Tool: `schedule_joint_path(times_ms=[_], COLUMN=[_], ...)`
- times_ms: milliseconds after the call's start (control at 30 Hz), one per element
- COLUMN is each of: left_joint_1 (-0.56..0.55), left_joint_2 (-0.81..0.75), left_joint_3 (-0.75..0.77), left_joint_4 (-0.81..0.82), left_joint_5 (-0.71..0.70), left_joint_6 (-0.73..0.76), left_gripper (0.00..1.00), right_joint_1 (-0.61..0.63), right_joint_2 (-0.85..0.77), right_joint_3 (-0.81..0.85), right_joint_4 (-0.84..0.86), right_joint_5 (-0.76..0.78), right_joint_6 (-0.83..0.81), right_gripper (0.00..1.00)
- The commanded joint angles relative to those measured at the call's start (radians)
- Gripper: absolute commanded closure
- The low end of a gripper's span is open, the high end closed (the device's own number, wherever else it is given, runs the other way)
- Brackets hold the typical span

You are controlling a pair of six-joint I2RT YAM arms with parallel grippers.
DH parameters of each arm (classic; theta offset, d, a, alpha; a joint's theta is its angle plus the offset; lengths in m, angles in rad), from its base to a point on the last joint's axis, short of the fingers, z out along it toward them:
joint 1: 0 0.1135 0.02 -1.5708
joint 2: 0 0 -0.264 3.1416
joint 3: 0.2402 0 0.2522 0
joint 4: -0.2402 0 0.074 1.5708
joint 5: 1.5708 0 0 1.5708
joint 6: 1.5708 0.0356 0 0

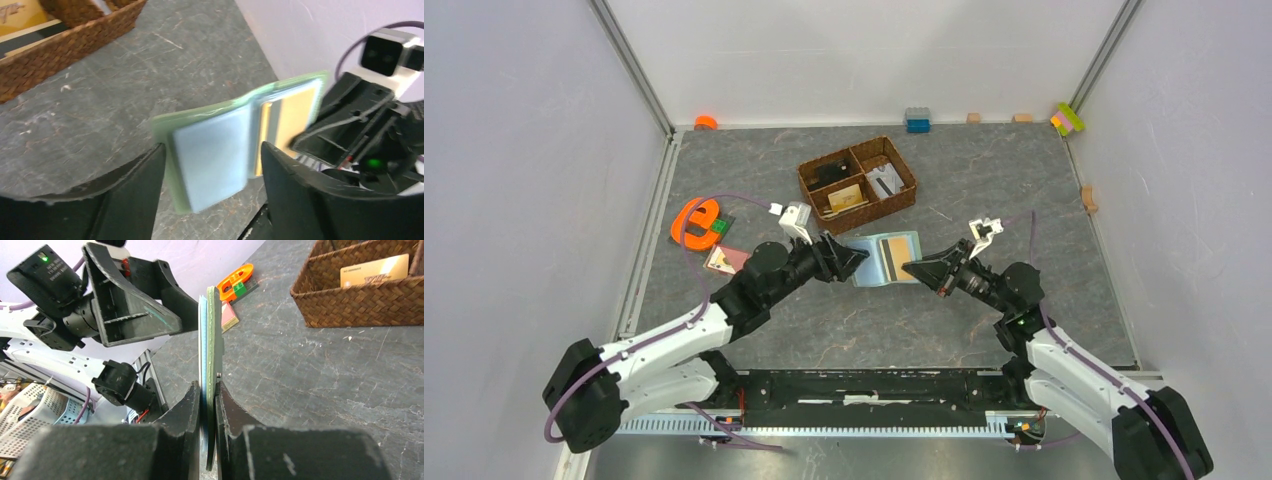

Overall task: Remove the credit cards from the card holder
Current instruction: Remove the credit card from the card holder.

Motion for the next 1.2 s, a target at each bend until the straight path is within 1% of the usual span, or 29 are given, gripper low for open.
schedule_joint_path(times_ms=[0, 67, 167, 267, 333, 467, 567, 600, 667, 700, 767, 933, 1033, 1067, 1167], left_joint_1=[0.004, 0.004, 0.004, 0.003, 0.004, 0.004, 0.004, 0.004, 0.004, 0.004, 0.004, 0.004, 0.004, 0.004, 0.004], left_joint_2=[0.003, 0.018, 0.053, 0.068, 0.072, 0.093, 0.119, 0.125, 0.127, 0.122, 0.108, 0.058, 0.046, 0.044, 0.041], left_joint_3=[0.046, 0.054, 0.06, 0.045, 0.023, -0.003, 0.015, 0.023, 0.02, 0.012, -0.007, -0.04, -0.039, -0.036, -0.031], left_joint_4=[-0.102, -0.116, -0.093, -0.045, 0.015, 0.171, 0.198, 0.2, 0.228, 0.245, 0.277, 0.284, 0.254, 0.241, 0.216], left_joint_5=[-0.122, -0.129, -0.084, -0.034, 0.003, 0.164, 0.245, 0.262, 0.288, 0.297, 0.298, 0.239, 0.207, 0.199, 0.188], left_joint_6=[0.027, 0.019, 0.02, 0.036, 0.046, 0.024, 0.002, 0.001, 0.0, -0.005, -0.004, 0.002, 0.014, 0.015, 0.019], left_gripper=[0.17, 0.06, 0.0, 0.0, 0.0, 0.0, 0.04, 0.08, 0.18, 0.26, 0.44, 0.75, 0.92, 0.97, 0.98], right_joint_1=[0.006, 0.005, 0.006, 0.006, 0.006, 0.007, 0.007, 0.006, 0.005, 0.006, 0.006, 0.006, 0.006, 0.006, 0.005], right_joint_2=[-0.067, -0.086, -0.1, -0.093, -0.086, -0.054, -0.026, -0.021, -0.013, -0.009, -0.003, 0.014, 0.024, 0.024, 0.024], right_joint_3=[0.023, 0.021, 0.019, 0.017, 0.016, 0.008, -0.003, -0.005, -0.003, -0.003, -0.001, 0.006, 0.013, 0.015, 0.016], right_joint_4=[-0.002, -0.016, -0.017, 0.013, 0.036, 0.106, 0.174, 0.183, 0.183, 0.183, 0.177, 0.138, 0.114, 0.107, 0.105], right_joint_5=[0.056, 0.075, 0.079, 0.051, 0.035, -0.007, -0.034, -0.039, -0.04, -0.039, -0.039, -0.028, -0.025, -0.026, -0.028], right_joint_6=[-0.042, -0.052, -0.052, -0.035, -0.025, 0.012, 0.047, 0.051, 0.052, 0.051, 0.051, 0.038, 0.023, 0.024, 0.017], right_gripper=[0.96, 0.96, 0.95, 0.95, 0.95, 0.95, 0.95, 0.95, 0.95, 0.95, 0.95, 0.95, 0.92, 0.91, 0.87])
